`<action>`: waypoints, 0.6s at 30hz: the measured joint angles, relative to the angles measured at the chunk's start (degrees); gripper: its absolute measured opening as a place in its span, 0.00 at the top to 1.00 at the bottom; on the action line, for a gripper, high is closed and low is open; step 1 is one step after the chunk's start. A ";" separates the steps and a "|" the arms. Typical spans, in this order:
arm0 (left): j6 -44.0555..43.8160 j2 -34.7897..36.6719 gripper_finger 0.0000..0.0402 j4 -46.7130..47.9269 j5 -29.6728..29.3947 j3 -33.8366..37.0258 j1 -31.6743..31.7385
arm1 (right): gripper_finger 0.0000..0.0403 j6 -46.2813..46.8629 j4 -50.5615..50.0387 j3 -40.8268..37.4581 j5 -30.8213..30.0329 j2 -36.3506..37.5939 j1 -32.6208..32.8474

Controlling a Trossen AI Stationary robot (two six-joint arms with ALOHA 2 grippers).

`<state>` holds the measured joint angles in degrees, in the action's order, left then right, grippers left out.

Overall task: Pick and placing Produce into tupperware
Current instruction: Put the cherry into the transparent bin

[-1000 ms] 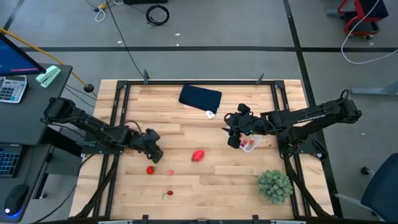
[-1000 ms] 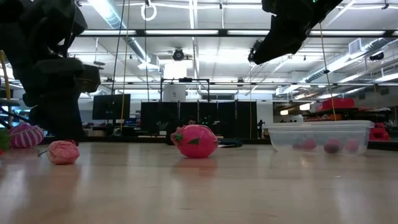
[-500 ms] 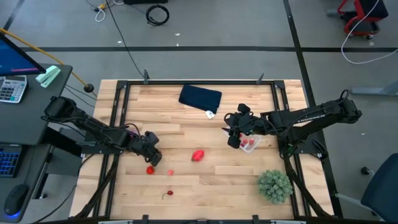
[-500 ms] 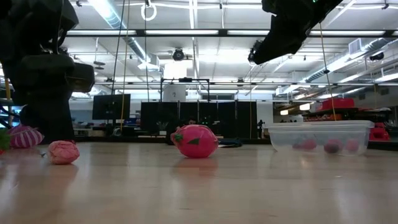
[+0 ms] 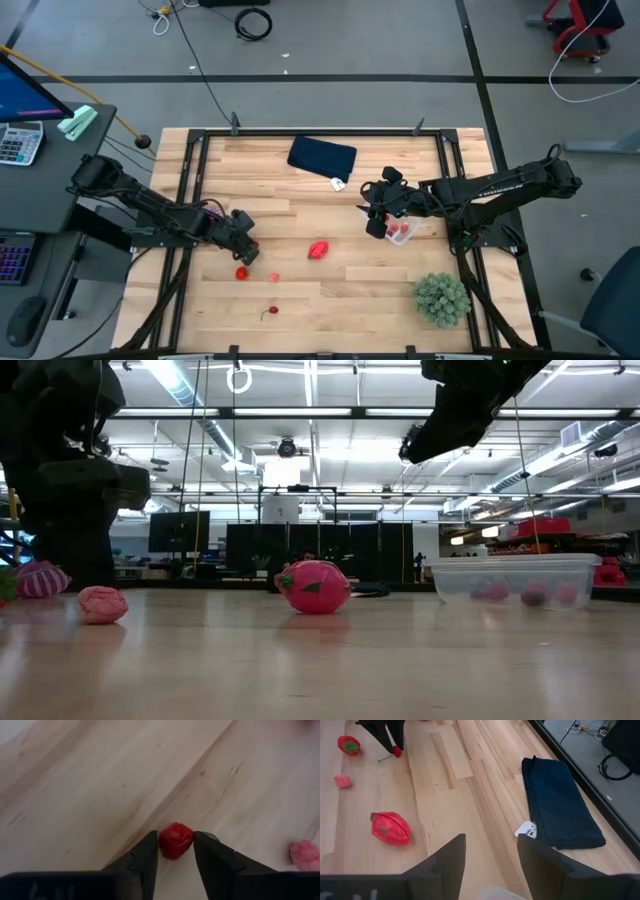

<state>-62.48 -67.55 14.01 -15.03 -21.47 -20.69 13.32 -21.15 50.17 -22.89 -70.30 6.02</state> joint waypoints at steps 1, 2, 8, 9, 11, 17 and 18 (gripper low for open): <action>0.00 0.00 0.70 -0.36 -0.34 0.00 0.00 | 0.53 0.00 0.00 0.00 0.02 0.00 0.00; 0.00 0.00 0.72 -0.72 -0.43 0.00 0.12 | 0.53 0.00 0.00 0.00 0.01 0.00 0.00; 0.13 0.00 0.80 -6.56 -0.57 0.02 2.41 | 0.53 -0.10 -0.39 0.00 0.02 0.23 0.00; 0.13 0.00 0.81 -7.89 -0.59 0.02 2.96 | 0.53 -0.11 -0.63 0.00 0.02 0.45 0.00; 0.79 0.00 0.83 -10.91 -0.59 0.02 4.35 | 0.53 0.01 -2.18 0.00 0.08 1.18 0.00; 11.30 0.00 0.84 -26.96 -0.85 0.02 11.25 | 0.53 7.65 -14.84 0.00 3.47 5.75 0.15; 13.20 0.00 0.83 -30.28 -0.93 0.02 12.61 | 0.53 9.91 -17.65 0.00 4.61 6.65 0.15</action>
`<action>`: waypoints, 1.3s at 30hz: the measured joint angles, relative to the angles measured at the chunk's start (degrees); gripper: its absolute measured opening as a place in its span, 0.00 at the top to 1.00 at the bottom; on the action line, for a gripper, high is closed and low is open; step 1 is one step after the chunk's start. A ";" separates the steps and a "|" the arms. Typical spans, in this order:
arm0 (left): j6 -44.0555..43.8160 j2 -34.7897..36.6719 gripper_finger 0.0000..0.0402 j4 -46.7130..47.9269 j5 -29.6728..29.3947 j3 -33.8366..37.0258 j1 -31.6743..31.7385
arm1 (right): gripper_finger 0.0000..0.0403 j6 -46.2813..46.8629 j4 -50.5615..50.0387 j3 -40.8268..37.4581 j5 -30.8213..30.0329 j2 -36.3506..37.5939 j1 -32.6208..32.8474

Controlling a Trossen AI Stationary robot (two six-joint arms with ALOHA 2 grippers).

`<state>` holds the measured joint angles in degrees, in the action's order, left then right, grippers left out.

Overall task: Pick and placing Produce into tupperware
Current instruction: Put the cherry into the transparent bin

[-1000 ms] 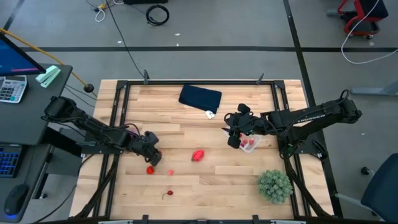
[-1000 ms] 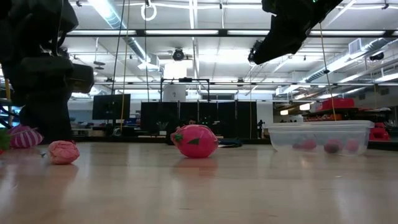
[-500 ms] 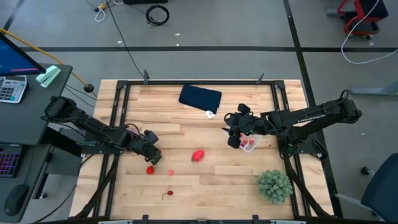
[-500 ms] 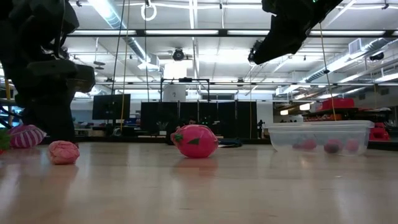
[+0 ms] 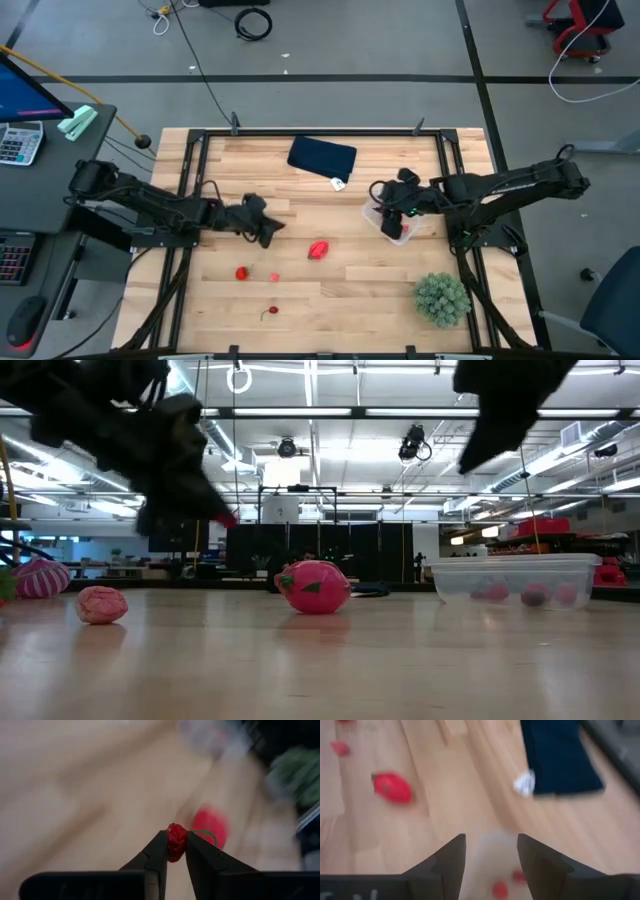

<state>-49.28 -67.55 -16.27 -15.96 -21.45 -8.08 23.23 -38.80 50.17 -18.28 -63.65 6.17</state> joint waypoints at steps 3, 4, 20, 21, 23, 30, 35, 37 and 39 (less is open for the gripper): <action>5.80 0.00 0.83 -8.93 0.06 0.00 4.02 | 0.53 6.28 -7.35 0.00 2.03 2.00 0.27; 7.43 0.00 0.84 -11.13 0.10 0.00 5.31 | 0.53 7.80 -9.09 0.00 2.07 2.46 0.54; 29.02 -24.92 0.84 -3.82 9.89 -34.54 15.20 | 0.53 12.15 -14.02 0.00 1.85 3.44 2.67; 29.64 -27.81 0.83 -2.98 10.76 -37.73 15.40 | 0.53 12.21 -14.36 0.00 2.06 3.44 2.67; 31.51 -33.27 0.83 -2.05 12.30 -43.56 15.43 | 0.53 12.94 -15.82 0.00 3.25 3.43 2.67; 33.55 -50.04 0.83 -1.65 23.10 -59.98 15.33 | 0.53 22.43 -27.92 0.00 4.67 3.40 3.96; 37.57 -58.62 0.82 1.74 24.16 -67.55 15.37 | 0.53 26.39 -30.19 0.00 1.99 3.40 6.58; 38.46 -61.15 0.81 2.98 24.16 -69.56 15.37 | 0.53 26.78 -29.91 0.00 0.43 3.40 7.65; 38.98 -63.20 0.80 3.58 24.18 -70.58 15.37 | 0.53 26.80 -29.90 0.00 -0.69 3.40 8.54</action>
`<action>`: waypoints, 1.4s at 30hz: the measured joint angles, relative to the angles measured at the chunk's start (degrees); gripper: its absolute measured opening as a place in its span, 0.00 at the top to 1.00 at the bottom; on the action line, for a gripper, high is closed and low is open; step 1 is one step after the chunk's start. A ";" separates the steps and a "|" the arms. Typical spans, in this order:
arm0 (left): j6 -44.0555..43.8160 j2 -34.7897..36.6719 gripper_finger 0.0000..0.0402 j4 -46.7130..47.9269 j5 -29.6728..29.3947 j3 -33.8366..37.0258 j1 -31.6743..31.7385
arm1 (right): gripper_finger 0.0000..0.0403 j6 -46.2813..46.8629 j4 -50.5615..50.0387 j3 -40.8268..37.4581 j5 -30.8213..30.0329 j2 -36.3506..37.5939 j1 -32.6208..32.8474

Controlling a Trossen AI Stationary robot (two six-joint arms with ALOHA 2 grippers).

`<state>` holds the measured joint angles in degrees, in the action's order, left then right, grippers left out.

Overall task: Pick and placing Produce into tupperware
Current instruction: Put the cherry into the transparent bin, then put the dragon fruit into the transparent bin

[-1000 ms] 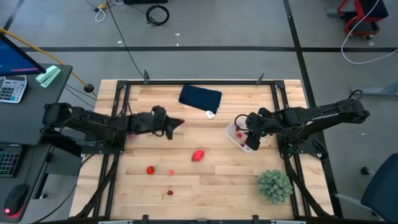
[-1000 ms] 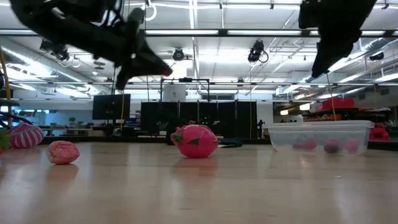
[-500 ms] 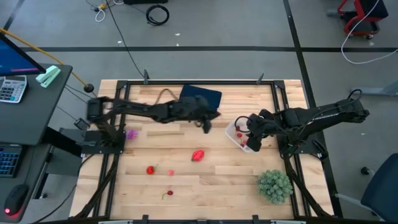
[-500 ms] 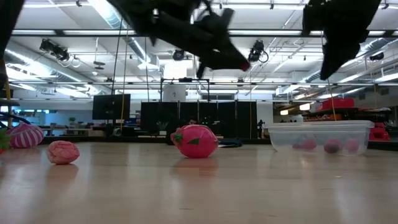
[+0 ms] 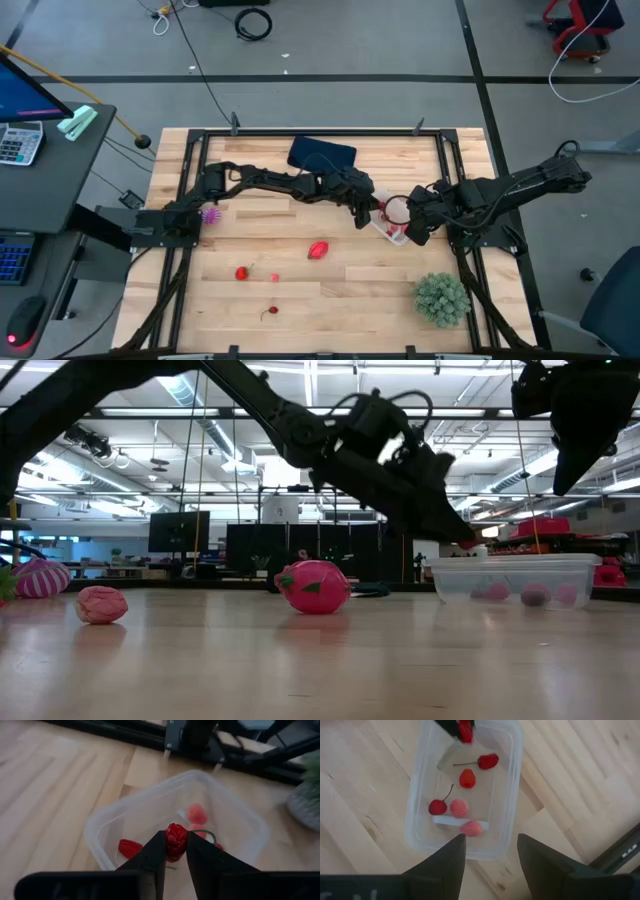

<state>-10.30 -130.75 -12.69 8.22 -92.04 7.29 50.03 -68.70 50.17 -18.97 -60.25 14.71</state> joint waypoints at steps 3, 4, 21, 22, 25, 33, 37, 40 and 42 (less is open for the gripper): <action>2.49 -1.70 0.77 0.44 -0.02 -0.63 0.00 | 0.53 0.06 0.08 0.00 -1.04 0.00 0.86; 3.10 -1.87 0.76 0.52 -0.01 -0.65 0.00 | 0.53 0.06 0.11 0.00 -1.36 0.00 0.97; 6.56 8.47 0.57 7.86 0.03 -0.72 0.50 | 0.53 -8.46 11.40 -1.25 -3.96 -0.02 2.48; 7.98 10.65 0.57 10.29 0.04 -0.78 0.80 | 0.53 -10.28 14.67 -2.17 -3.83 -0.03 3.06; 11.76 17.45 0.59 17.41 0.01 -0.72 2.13 | 0.53 -15.91 28.62 -6.65 -2.78 -0.05 5.06; 13.37 35.98 0.64 25.89 -0.61 -0.71 7.38 | 0.49 -42.34 70.91 -19.60 -0.96 -5.54 6.69; 11.26 42.67 0.66 25.83 -0.64 -0.72 10.01 | 0.41 -46.01 82.17 -19.85 0.59 -10.64 3.93; 10.95 46.12 0.67 26.09 -0.64 -0.76 11.85 | 0.34 -47.28 85.09 -18.40 4.26 -15.88 1.26; 10.95 47.48 0.67 26.24 -0.64 -0.76 12.86 | 0.30 -49.11 87.30 -17.40 6.77 -20.23 -0.43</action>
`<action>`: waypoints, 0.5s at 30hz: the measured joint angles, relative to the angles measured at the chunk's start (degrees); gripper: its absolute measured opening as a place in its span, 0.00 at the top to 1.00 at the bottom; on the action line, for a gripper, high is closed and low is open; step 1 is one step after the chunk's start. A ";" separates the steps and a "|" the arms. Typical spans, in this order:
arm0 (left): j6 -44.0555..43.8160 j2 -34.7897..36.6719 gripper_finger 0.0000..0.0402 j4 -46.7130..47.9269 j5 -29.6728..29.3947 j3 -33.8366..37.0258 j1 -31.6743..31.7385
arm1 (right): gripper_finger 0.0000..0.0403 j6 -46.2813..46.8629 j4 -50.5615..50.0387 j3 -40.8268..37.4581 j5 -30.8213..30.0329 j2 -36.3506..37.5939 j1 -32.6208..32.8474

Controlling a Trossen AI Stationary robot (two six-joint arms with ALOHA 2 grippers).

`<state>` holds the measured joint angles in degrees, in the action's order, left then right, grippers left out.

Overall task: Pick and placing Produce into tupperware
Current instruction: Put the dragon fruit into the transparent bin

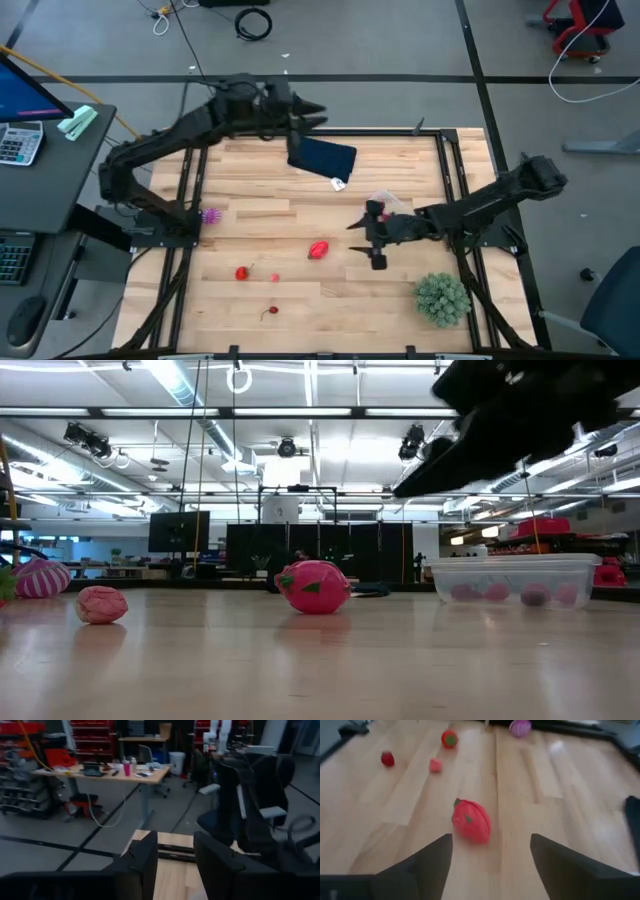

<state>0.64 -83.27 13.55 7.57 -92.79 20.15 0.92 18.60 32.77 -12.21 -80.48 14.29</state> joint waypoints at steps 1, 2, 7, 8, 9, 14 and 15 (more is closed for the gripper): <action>0.00 0.46 0.68 -0.09 -0.03 0.00 0.39 | 0.29 -1.13 1.17 0.75 1.84 -2.43 -0.75; -0.02 0.91 0.68 0.15 -0.01 0.02 0.80 | 0.27 -2.40 2.11 1.71 3.58 -4.86 -1.51; -0.02 0.97 0.67 1.05 0.00 0.07 1.90 | 0.23 -10.46 2.68 9.03 8.43 -15.04 -3.34; 0.00 0.87 0.67 1.57 0.00 0.07 2.00 | 0.23 -11.95 2.62 10.87 9.40 -16.77 -3.58; 0.01 0.76 0.67 1.91 0.03 0.07 2.11 | 0.22 -12.91 2.60 12.72 10.56 -18.42 -3.89; 0.02 0.40 0.69 4.85 -0.02 0.11 2.20 | 0.21 -14.81 -2.20 21.68 16.71 -25.88 -5.07; 0.00 0.40 0.70 5.01 -0.02 0.11 2.20 | 0.21 -14.92 -3.26 23.42 16.97 -27.44 -5.26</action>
<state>0.65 -82.87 18.57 7.55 -92.68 22.35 -14.00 15.34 56.19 4.76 -107.92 9.03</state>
